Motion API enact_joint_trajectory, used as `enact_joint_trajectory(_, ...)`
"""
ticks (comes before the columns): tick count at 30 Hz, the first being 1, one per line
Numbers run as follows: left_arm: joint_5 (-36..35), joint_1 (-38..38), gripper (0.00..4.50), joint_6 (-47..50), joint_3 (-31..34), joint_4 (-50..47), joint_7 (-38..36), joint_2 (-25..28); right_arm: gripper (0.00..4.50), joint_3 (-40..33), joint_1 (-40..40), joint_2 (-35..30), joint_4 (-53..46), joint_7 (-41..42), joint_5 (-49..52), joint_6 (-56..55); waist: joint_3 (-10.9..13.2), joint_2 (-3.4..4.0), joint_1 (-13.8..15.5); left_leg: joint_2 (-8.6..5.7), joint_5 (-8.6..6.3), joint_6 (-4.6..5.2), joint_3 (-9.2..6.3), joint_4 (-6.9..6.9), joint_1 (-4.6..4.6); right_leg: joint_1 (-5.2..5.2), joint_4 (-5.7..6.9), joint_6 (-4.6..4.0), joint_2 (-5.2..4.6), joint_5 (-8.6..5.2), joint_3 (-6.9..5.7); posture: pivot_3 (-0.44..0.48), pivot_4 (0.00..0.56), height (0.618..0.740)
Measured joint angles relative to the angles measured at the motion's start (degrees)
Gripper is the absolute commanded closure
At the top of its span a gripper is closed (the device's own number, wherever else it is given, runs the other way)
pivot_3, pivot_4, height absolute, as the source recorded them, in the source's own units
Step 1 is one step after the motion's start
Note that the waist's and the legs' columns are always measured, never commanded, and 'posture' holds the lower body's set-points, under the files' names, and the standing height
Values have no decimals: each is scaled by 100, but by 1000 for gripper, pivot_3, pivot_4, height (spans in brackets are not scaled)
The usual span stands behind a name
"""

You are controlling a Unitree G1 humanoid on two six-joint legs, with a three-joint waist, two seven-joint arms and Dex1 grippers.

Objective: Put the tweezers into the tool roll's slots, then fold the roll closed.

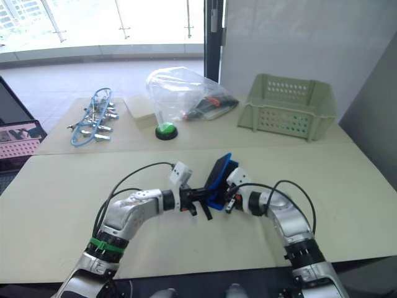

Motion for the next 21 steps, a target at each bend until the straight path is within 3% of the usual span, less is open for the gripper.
enact_joint_trajectory(9,430,-201,4468,-249,-199,432,-229,-85,4500,-188,3,-101,-67,2,241,431,0,-1,38,-5,0,1,-3,4,5,13,-1,5,-4,3,-5,0,150,740)
enact_joint_trajectory(16,769,-232,4468,-421,-423,512,-394,-75,4500,-1074,-287,-355,16,-186,648,802,-1,0,32,-2,-1,3,-2,0,3,7,-3,5,-2,2,-4,0,150,740)
enact_joint_trajectory(21,1063,-319,4468,-610,-617,544,-473,-54,4500,-1139,-553,-241,-9,-171,884,904,-1,0,55,-5,-2,5,-3,1,3,12,-6,6,-6,2,-6,0,150,740)
